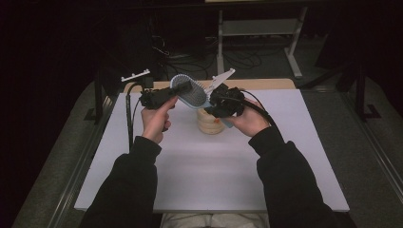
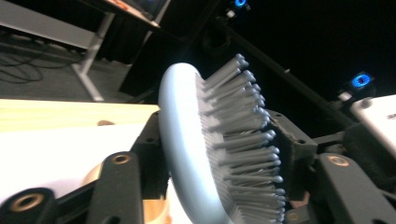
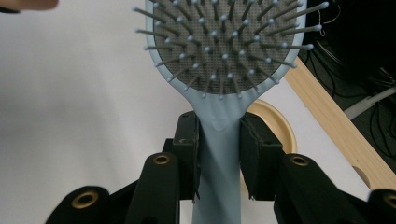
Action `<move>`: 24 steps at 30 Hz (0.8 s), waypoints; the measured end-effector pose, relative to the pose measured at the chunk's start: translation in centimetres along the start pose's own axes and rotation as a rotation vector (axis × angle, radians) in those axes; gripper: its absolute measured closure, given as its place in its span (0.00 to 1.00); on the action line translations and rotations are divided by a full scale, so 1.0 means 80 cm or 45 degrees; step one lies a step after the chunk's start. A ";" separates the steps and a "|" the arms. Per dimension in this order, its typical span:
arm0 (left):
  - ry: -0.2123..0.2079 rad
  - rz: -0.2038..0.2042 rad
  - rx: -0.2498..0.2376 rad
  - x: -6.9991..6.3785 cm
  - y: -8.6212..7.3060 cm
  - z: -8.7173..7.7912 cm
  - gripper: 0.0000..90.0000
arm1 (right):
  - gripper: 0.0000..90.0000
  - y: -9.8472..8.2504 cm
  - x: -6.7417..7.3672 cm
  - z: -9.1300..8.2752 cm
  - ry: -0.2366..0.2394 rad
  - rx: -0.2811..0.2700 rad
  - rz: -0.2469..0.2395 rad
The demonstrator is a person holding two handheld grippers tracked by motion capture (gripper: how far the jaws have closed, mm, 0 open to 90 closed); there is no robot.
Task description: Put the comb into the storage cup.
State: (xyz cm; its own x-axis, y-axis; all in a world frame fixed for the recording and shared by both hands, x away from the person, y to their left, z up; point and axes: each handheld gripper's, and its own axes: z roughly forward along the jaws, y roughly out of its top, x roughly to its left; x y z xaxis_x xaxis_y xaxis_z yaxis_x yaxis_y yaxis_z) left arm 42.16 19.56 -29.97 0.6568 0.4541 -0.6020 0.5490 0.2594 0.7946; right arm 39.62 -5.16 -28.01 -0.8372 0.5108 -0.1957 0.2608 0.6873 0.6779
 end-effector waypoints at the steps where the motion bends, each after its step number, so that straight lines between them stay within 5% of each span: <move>1: 0.006 0.010 -0.004 -0.001 0.001 0.000 0.57 | 0.76 0.001 0.000 0.000 0.000 0.003 0.001; 11: 0.031 0.221 -0.038 -0.031 0.012 0.006 0.61 | 0.74 0.010 -0.010 0.002 0.033 -0.008 0.089; 24: 0.048 0.296 -0.019 -0.043 0.032 0.016 0.61 | 0.45 0.009 -0.019 0.005 0.033 -0.049 0.151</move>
State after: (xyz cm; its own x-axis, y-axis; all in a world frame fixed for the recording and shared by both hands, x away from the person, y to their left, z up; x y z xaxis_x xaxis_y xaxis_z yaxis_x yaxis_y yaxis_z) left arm 41.94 17.59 -25.97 0.7450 0.5342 -0.3995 0.3773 0.1565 0.9128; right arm 41.29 -5.21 -27.51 -0.8139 0.5733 -0.0946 0.3404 0.6025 0.7218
